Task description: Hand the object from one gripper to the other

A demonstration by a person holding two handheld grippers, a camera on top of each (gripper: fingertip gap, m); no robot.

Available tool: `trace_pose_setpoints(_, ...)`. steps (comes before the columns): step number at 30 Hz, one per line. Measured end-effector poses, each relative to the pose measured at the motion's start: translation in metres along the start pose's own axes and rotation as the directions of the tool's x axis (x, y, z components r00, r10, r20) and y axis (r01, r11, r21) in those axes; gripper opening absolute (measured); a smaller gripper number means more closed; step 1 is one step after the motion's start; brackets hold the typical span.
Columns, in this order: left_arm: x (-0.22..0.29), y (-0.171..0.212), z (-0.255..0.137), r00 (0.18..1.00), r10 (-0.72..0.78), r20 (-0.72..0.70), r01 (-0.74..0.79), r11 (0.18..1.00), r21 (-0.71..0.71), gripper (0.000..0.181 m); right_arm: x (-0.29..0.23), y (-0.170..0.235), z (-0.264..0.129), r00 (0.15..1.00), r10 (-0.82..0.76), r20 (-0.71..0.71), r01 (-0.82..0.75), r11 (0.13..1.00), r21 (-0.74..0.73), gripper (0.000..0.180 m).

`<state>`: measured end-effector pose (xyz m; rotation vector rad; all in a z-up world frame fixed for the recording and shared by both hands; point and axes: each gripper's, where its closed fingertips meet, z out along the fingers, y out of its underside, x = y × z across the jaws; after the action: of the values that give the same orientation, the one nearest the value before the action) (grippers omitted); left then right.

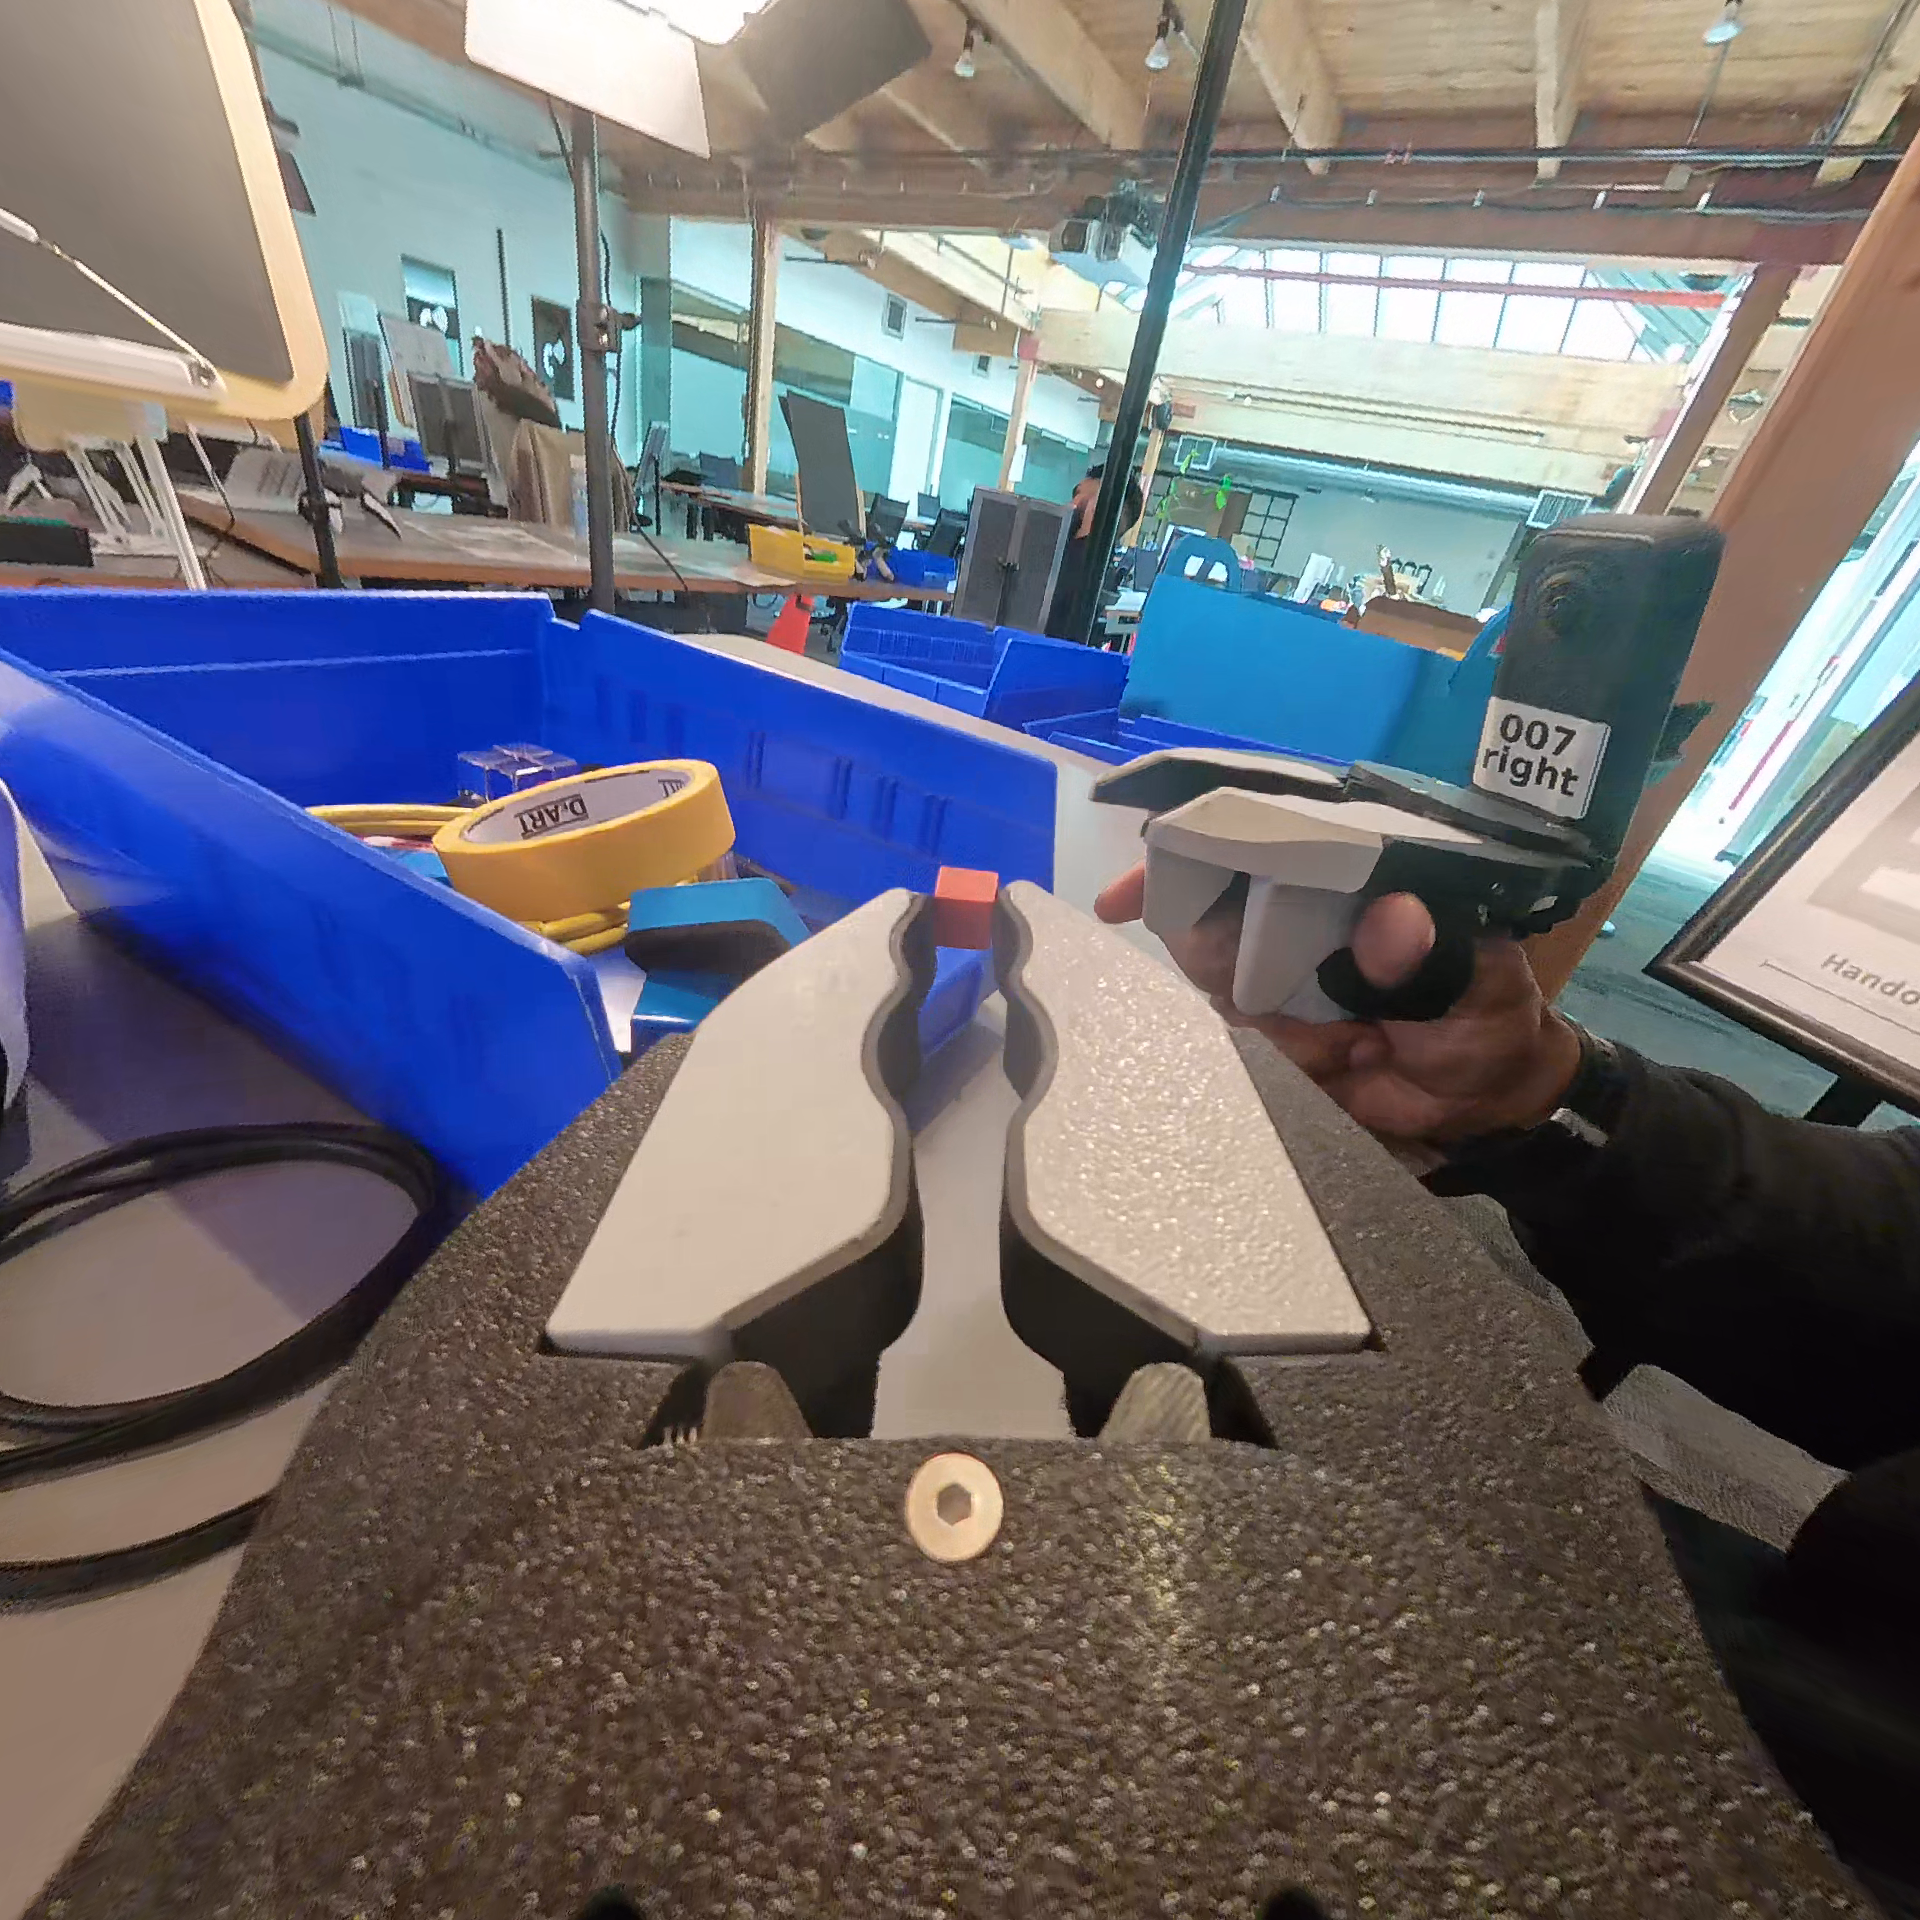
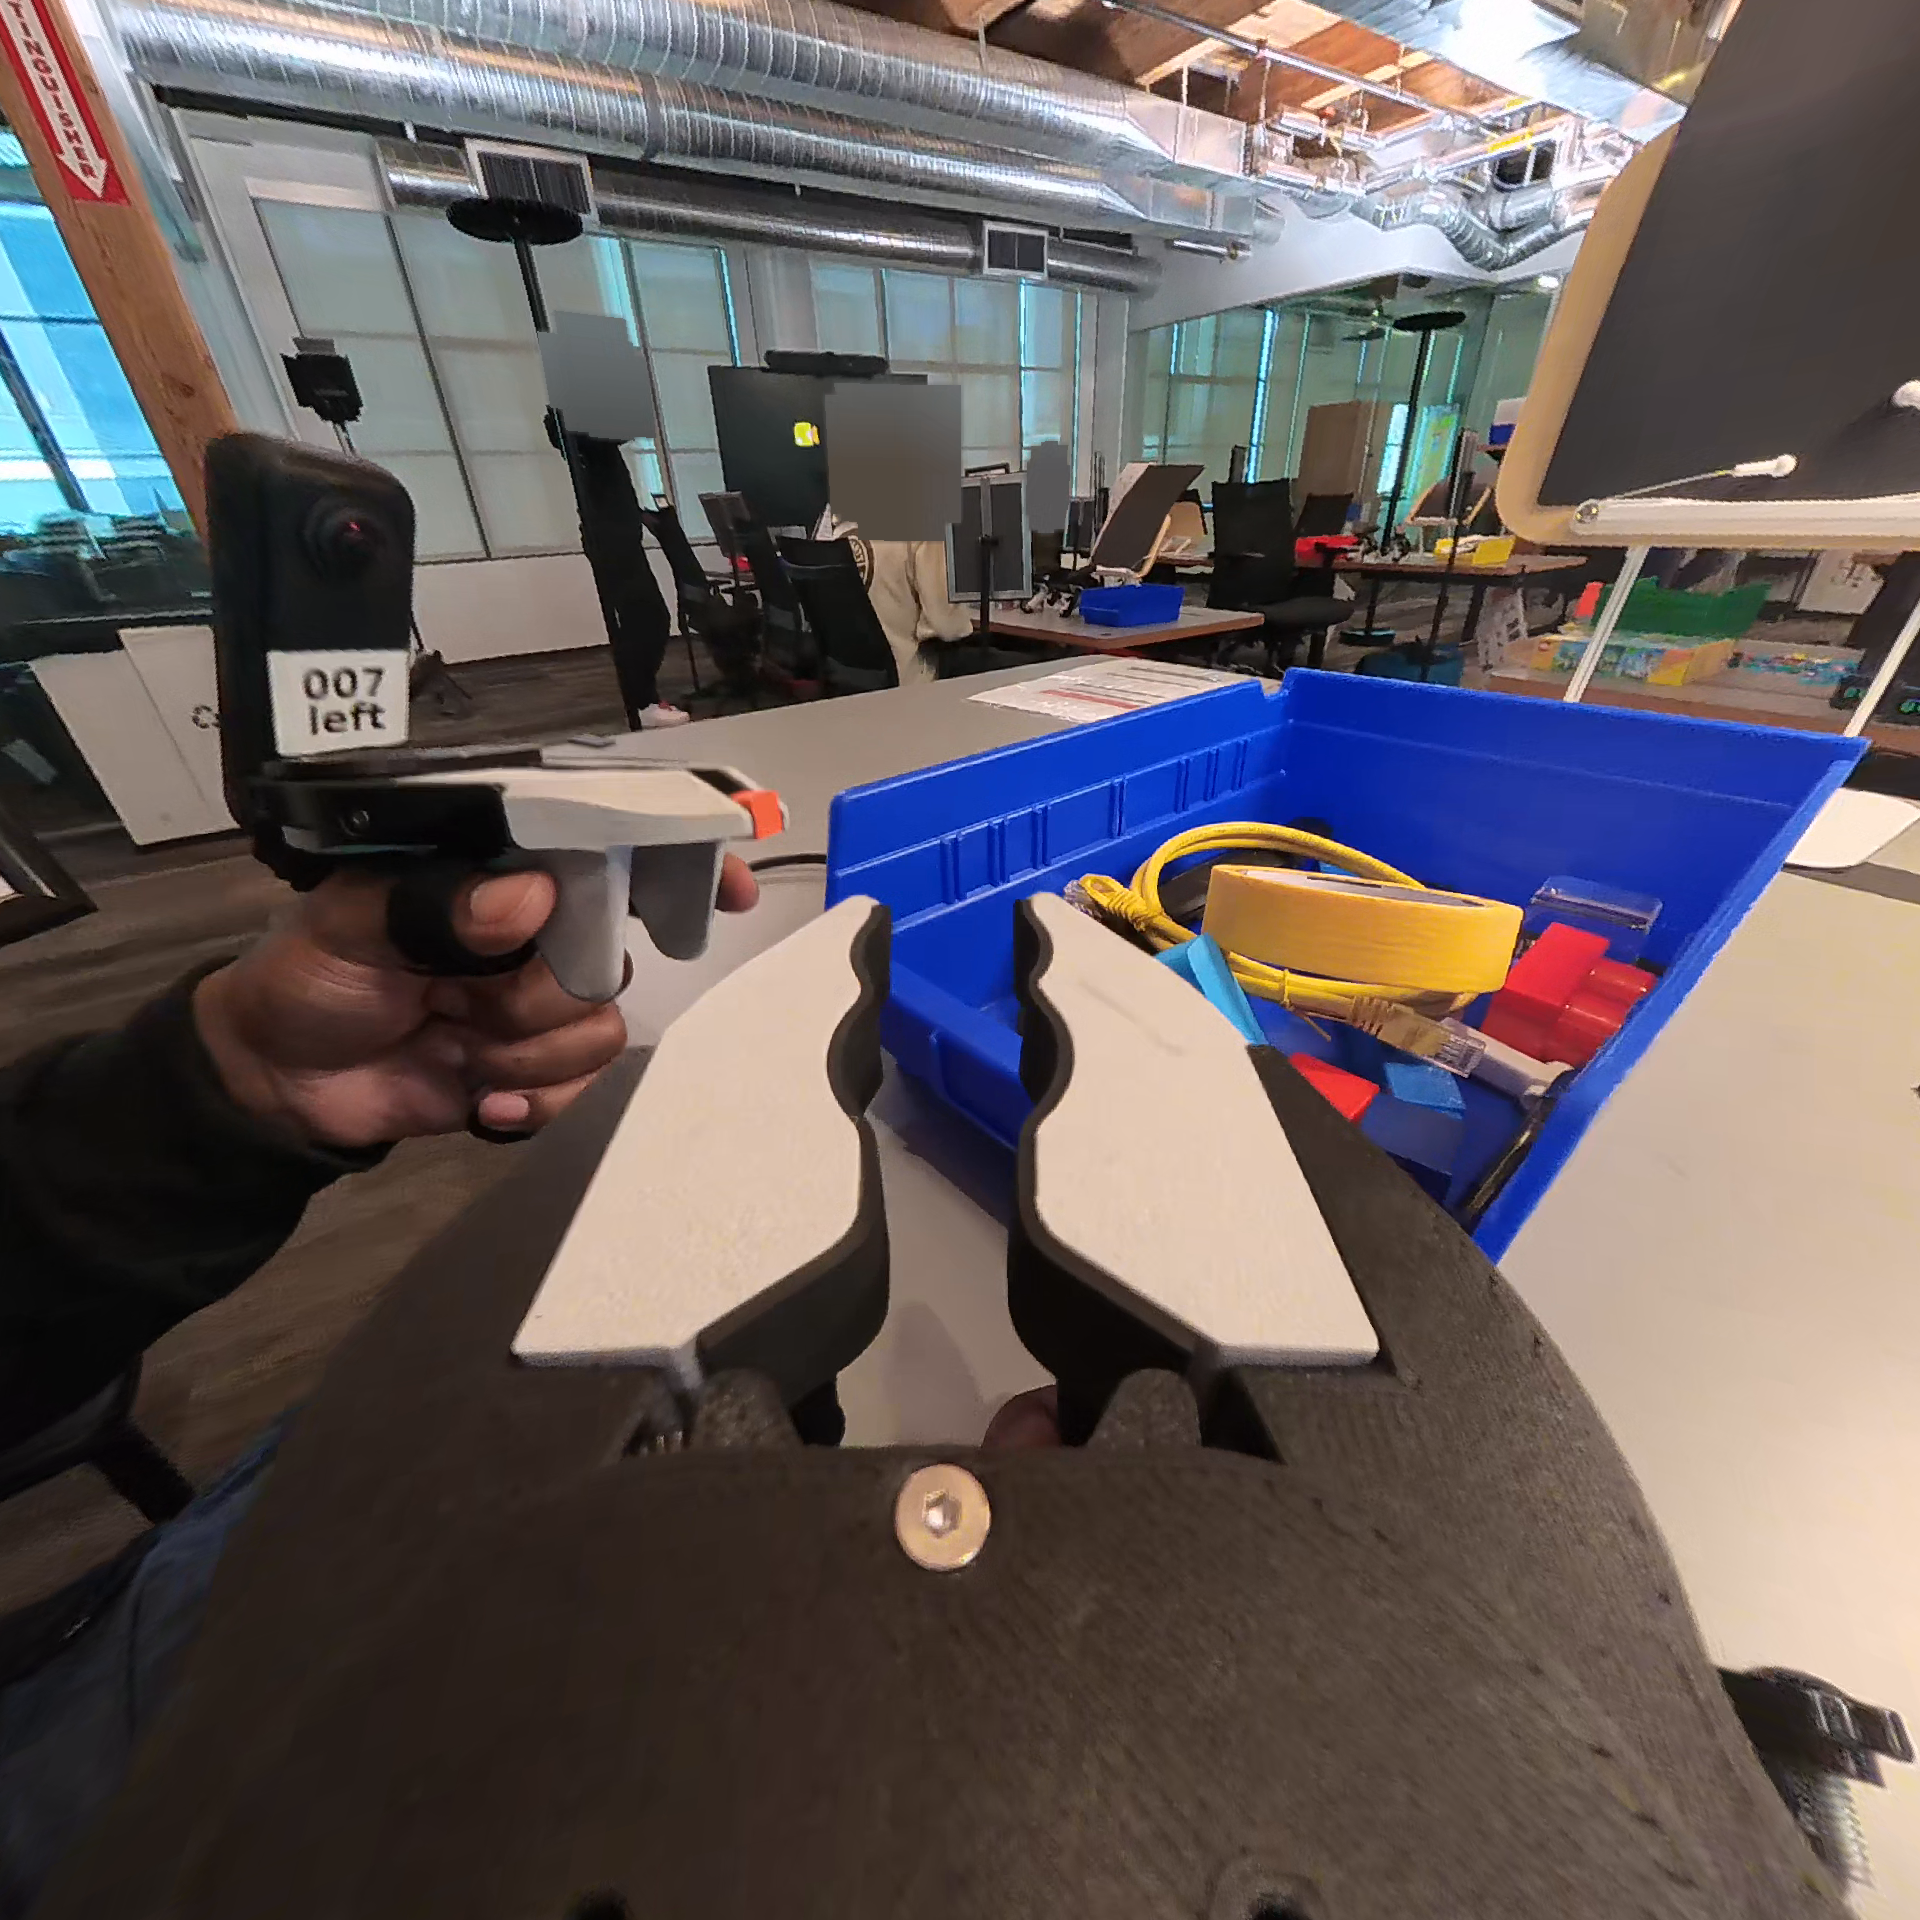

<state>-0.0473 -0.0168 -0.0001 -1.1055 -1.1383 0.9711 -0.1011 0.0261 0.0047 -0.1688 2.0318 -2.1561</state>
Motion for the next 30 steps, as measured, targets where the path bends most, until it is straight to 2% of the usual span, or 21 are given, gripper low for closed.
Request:
trace_pose_setpoints(6,-0.001,0.008,0.003,1.000,-0.021,-0.006,0.021,0.999,-0.028,0.011,0.005,-0.003,-0.003,0.999,0.051,0.010,-0.051,0.998,0.028,0.021)
trace_pose_setpoints(12,0.004,0.010,0.006,0.998,-0.058,-0.015,0.057,0.997,-0.044,0.011,-0.002,-0.002,-0.001,1.000,-0.013,0.011,0.012,1.000,0.010,0.022)
trace_pose_setpoints(17,0.006,0.022,0.014,0.999,-0.043,0.007,0.043,0.994,-0.096,0.011,-0.005,0.000,0.001,0.999,-0.031,0.016,0.031,1.000,0.000,0.023)
trace_pose_setpoints(30,0.006,0.027,0.017,1.000,-0.027,0.013,0.028,0.992,-0.121,0.011,0.001,0.005,0.003,1.000,0.021,0.004,-0.020,0.999,-0.038,0.024)
